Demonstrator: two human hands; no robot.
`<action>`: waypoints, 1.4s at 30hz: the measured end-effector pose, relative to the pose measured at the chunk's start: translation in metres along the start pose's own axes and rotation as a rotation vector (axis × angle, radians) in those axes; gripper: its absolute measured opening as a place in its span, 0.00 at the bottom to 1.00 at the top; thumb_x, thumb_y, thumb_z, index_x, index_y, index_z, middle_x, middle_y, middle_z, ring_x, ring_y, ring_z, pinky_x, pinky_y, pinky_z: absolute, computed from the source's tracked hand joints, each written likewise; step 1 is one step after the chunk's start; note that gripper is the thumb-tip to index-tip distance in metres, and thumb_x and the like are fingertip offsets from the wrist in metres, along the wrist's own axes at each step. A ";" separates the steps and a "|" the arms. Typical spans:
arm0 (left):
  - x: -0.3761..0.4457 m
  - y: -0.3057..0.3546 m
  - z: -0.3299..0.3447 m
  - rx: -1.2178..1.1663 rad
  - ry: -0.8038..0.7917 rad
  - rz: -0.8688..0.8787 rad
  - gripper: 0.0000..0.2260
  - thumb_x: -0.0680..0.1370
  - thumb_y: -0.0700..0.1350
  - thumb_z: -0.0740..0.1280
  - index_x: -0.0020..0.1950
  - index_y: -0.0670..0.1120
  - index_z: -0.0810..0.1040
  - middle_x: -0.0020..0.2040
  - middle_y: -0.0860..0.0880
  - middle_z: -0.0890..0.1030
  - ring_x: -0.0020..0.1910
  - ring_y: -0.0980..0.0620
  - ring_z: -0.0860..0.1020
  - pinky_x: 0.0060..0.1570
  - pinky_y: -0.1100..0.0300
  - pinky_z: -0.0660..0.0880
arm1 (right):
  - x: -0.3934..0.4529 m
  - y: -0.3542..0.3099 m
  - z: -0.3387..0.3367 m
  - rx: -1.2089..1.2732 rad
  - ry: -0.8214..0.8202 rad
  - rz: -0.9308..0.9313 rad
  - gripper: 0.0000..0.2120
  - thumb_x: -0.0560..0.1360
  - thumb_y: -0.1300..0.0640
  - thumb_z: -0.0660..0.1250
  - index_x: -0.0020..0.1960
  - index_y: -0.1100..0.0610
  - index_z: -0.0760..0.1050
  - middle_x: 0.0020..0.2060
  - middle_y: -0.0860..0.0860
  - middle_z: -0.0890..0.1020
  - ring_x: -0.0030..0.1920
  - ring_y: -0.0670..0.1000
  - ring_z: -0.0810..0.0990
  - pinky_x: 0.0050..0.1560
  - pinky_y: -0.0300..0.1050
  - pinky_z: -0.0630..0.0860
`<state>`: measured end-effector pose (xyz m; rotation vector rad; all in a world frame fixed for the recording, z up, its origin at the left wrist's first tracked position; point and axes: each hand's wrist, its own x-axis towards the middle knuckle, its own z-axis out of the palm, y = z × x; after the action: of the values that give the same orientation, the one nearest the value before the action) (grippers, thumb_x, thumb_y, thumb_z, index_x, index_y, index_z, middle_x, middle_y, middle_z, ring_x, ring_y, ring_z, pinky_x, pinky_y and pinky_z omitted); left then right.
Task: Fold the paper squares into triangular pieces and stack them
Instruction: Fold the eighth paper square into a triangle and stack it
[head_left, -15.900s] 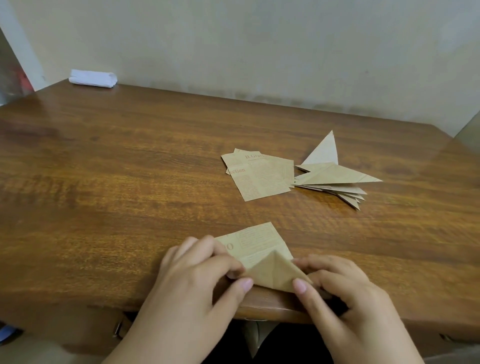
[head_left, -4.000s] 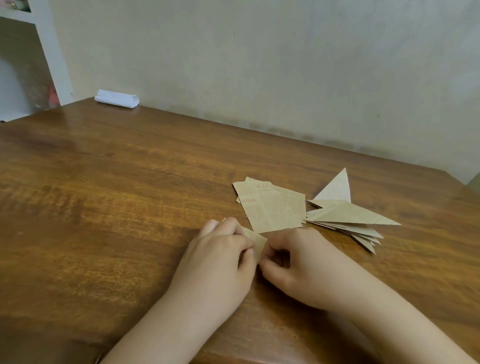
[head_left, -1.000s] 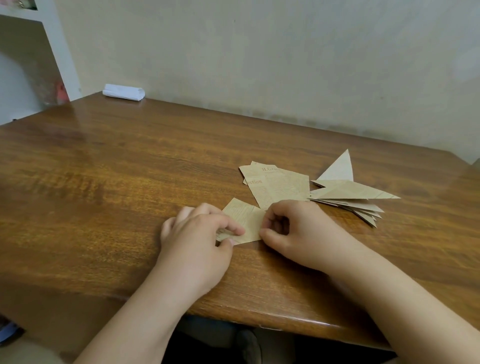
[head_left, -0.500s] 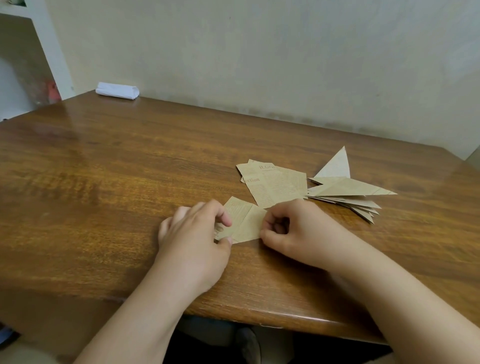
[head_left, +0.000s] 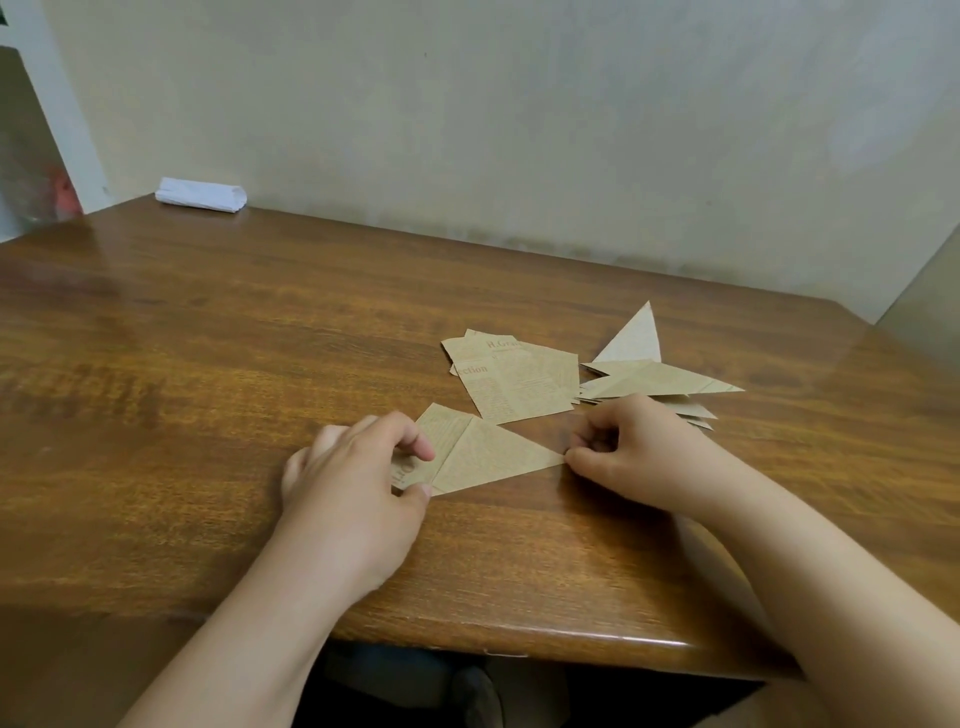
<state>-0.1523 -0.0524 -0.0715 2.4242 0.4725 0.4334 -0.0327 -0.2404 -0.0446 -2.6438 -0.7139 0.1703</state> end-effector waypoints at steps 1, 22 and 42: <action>0.000 0.000 0.000 0.011 -0.011 0.002 0.07 0.77 0.49 0.66 0.50 0.60 0.69 0.46 0.67 0.65 0.52 0.62 0.56 0.64 0.58 0.55 | -0.001 -0.002 0.001 -0.033 0.018 0.013 0.06 0.73 0.55 0.67 0.37 0.52 0.76 0.31 0.45 0.76 0.31 0.42 0.72 0.28 0.31 0.67; -0.061 -0.032 -0.007 0.231 -0.191 0.610 0.17 0.74 0.62 0.57 0.58 0.57 0.72 0.52 0.59 0.75 0.58 0.61 0.73 0.65 0.53 0.62 | -0.072 -0.020 0.044 0.011 0.011 -0.497 0.17 0.77 0.43 0.57 0.62 0.46 0.74 0.65 0.33 0.70 0.69 0.29 0.59 0.66 0.25 0.56; -0.076 -0.052 0.012 0.196 0.130 0.875 0.14 0.81 0.42 0.51 0.58 0.50 0.75 0.59 0.48 0.81 0.63 0.50 0.76 0.61 0.50 0.73 | -0.105 -0.020 0.039 0.145 0.154 -0.542 0.17 0.76 0.36 0.58 0.58 0.42 0.77 0.56 0.35 0.77 0.60 0.39 0.75 0.60 0.31 0.68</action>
<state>-0.2260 -0.0530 -0.1278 2.7025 -0.5642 0.9396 -0.1410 -0.2641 -0.0708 -2.2043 -1.2720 -0.1275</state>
